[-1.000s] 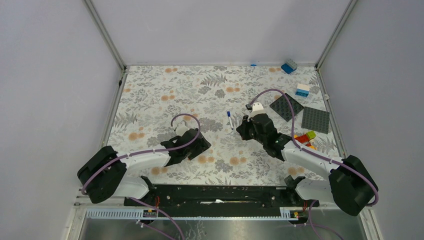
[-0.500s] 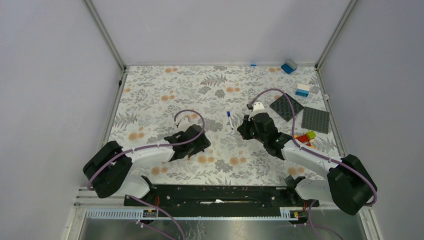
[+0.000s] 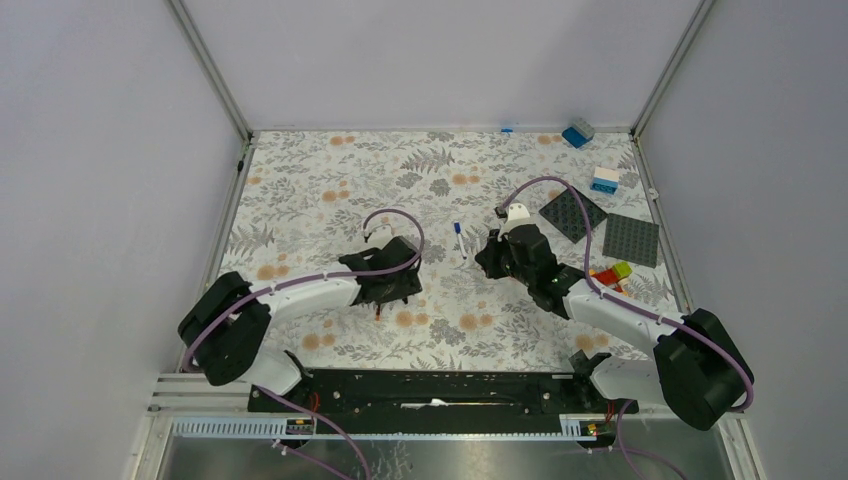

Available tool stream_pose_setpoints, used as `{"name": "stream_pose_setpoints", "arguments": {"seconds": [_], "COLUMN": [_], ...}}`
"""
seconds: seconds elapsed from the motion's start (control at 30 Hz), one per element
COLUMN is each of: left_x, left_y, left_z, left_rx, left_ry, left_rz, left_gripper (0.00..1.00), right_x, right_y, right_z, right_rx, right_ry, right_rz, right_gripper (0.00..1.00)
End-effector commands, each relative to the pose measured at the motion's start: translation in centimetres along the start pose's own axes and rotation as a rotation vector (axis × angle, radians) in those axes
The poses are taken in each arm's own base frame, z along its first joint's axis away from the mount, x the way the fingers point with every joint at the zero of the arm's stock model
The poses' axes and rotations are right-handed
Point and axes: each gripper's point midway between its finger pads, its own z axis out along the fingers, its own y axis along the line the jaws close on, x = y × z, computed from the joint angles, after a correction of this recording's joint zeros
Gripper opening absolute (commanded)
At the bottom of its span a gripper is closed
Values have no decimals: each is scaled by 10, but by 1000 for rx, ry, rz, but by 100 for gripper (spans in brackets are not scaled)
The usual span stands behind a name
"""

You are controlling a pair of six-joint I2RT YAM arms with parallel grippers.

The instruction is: Insert the pens into the pen caps

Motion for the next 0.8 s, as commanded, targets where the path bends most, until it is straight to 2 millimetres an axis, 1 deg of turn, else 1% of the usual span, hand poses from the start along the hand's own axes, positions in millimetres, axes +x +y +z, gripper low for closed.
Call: {"name": "stream_pose_setpoints", "arguments": {"seconds": [0.0, 0.3, 0.5, 0.6, 0.77], "left_x": [-8, -1, 0, 1, 2], "left_y": [0, -4, -2, -4, -5], "left_z": [-5, 6, 14, 17, 17], "left_rx": [-56, -100, -130, -125, -122], "left_ry": [3, 46, 41, 42, 49], "left_rz": [85, 120, 127, 131, 152], "left_gripper": [60, 56, 48, 41, 26], "right_x": [-17, -17, -17, -17, -16], "right_y": [6, 5, 5, 5, 6], "right_z": [0, 0, -1, -1, -1], "right_rx": [-30, -35, -40, -39, -41], "right_ry": [-51, -52, -57, -58, -57], "right_rz": [10, 16, 20, 21, 21], "right_gripper": [0, 0, 0, 0, 0]}}
